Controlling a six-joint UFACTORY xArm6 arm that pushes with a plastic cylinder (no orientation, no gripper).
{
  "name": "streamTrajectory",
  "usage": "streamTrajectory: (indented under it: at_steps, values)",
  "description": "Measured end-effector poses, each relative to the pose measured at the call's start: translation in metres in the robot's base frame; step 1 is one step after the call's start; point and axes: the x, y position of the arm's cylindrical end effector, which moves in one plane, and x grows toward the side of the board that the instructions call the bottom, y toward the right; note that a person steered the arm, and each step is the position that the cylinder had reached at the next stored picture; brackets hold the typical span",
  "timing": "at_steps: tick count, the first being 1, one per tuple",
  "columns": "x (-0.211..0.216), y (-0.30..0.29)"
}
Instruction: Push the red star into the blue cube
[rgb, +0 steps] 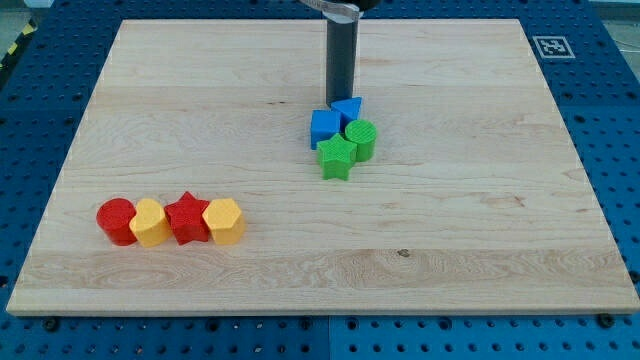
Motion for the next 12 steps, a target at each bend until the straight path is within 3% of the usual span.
streamTrajectory:
  at_steps: [1, 3, 4, 5, 6, 7, 9, 10, 11, 12]
  values:
    - [-0.020, -0.036]
    - [-0.010, -0.204]
    - [0.049, -0.265]
    - [0.132, -0.288]
    - [0.203, -0.288]
    - [0.222, -0.242]
    - [0.180, -0.147]
    - [0.163, -0.147]
    - [0.179, -0.147]
    - [0.151, -0.143]
